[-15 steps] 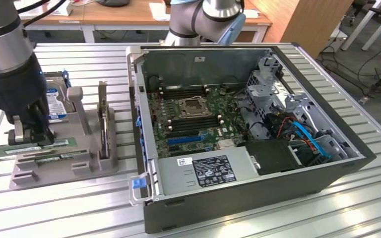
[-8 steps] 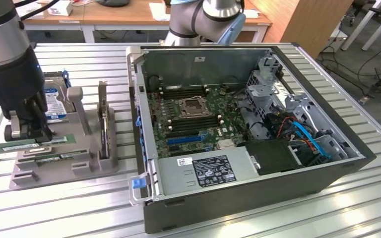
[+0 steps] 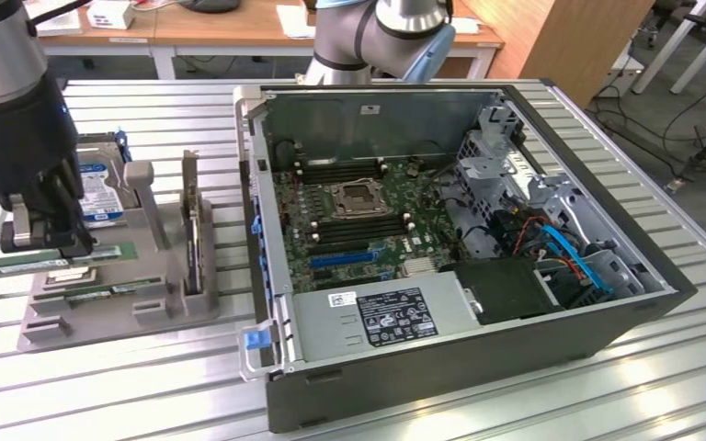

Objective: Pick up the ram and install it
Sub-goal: 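Pick up the ram and move it above insertion slot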

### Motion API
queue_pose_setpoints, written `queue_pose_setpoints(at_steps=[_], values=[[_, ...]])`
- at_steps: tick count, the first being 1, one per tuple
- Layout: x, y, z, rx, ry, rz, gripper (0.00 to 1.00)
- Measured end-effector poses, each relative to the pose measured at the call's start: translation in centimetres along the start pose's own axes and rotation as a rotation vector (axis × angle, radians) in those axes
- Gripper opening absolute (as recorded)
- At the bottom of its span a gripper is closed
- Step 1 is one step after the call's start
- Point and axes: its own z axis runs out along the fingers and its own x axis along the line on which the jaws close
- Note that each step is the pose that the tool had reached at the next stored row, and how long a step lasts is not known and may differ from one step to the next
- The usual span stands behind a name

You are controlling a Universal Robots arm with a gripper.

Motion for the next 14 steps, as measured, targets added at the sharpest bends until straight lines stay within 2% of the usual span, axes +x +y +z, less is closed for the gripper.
queue_pose_setpoints(at_steps=[14], values=[[0.0,0.05,-2.07,0.0000,0.0000,0.000,0.11]])
